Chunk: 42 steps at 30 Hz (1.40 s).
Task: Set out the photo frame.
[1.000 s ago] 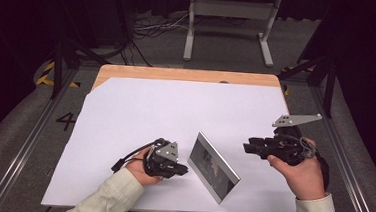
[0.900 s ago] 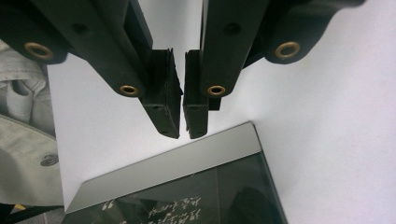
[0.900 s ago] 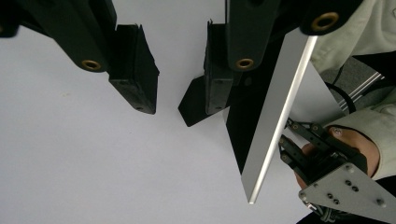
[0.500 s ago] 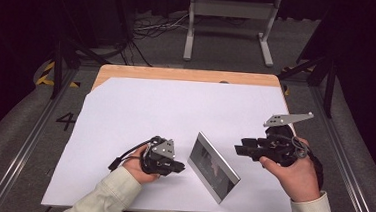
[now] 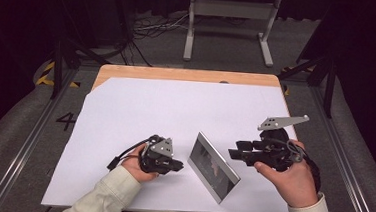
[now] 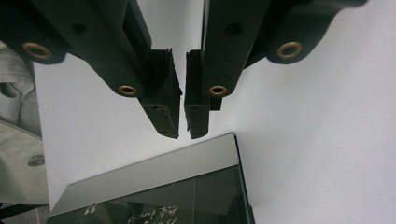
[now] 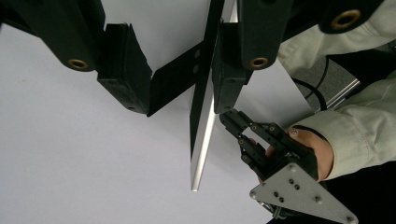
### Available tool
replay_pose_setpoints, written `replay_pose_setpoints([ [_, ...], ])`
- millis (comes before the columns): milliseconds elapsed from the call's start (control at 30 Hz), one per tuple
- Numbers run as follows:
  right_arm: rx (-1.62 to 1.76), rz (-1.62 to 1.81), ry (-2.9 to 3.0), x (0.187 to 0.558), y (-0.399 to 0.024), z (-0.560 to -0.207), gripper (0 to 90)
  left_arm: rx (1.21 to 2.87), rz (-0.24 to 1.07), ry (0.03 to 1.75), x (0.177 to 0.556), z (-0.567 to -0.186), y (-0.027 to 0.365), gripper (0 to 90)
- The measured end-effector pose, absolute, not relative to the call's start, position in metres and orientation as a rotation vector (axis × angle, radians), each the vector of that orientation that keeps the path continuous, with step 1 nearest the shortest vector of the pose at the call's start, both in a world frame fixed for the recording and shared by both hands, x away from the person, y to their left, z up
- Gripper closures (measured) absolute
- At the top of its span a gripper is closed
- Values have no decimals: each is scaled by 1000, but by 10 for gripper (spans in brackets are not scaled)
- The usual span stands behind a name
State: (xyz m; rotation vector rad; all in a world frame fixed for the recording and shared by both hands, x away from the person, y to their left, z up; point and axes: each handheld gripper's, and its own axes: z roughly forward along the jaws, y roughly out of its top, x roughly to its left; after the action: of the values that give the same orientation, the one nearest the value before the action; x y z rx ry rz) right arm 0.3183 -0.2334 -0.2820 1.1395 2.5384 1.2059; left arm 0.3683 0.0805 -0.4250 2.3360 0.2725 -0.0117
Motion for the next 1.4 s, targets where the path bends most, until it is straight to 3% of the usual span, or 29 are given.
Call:
replay_pose_setpoints([
  [1400, 1135, 1087, 2679, 320, -200, -308, 518, 2343, -19, 291, 371, -426, 85, 818],
])
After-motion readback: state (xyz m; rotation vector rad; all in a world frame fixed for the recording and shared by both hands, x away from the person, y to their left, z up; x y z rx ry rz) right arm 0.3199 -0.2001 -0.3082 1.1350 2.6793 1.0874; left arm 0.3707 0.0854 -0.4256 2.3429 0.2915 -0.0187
